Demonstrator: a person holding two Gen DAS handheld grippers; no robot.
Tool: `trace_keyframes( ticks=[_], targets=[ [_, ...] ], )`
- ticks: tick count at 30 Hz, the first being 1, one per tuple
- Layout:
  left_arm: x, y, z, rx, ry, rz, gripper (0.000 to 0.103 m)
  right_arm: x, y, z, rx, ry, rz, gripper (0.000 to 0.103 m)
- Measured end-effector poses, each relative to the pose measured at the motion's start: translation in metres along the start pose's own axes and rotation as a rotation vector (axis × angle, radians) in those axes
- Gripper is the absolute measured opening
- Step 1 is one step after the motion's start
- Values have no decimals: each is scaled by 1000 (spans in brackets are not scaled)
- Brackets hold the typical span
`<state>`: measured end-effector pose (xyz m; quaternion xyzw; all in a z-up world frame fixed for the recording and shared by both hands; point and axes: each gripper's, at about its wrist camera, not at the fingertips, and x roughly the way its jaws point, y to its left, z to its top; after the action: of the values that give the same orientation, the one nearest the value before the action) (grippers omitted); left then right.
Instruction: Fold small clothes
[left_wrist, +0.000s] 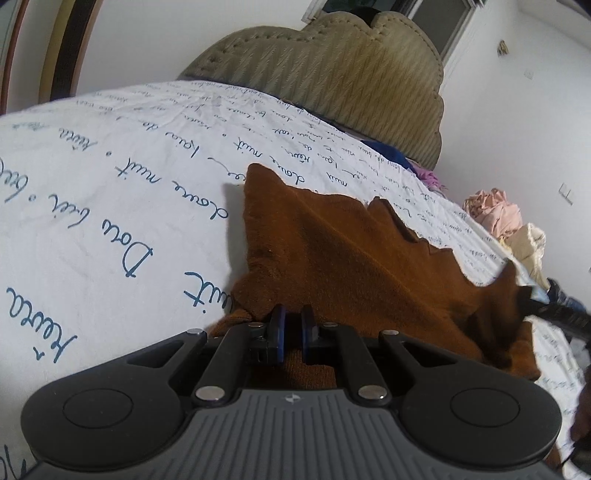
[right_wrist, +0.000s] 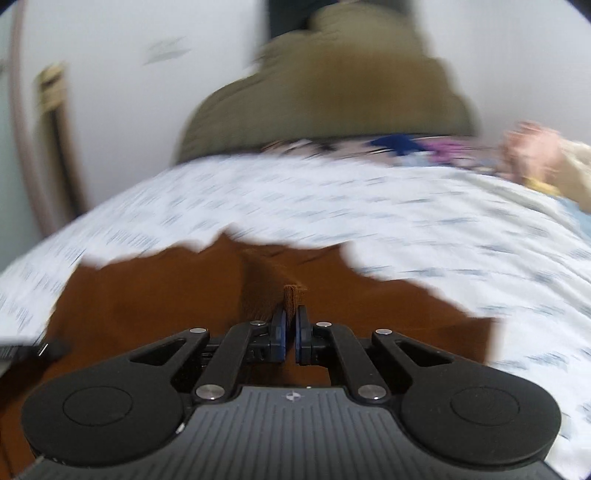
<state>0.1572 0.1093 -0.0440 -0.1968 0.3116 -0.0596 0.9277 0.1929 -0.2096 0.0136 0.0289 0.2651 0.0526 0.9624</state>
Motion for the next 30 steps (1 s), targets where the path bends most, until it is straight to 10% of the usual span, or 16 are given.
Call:
trace_keyframes(
  ticks=[10,14,17,24,30],
  targets=[
    [-1,-28,-2,145,6,114,8,-1,-84,-54,251,141,-235,7],
    [-4,-35,6,172,45,136,9,-14,-88,-35,340,118,-221,57],
    [-3,-33,16,141,78,129,9,-40,-78,-18,317,-9,-242,56],
    [2,-50,27,192,57,175,9,18,-1,6,180,140,234,42],
    [15,-50,20,226,72,222,9,87,55,12,32,323,326,30]
  ],
)
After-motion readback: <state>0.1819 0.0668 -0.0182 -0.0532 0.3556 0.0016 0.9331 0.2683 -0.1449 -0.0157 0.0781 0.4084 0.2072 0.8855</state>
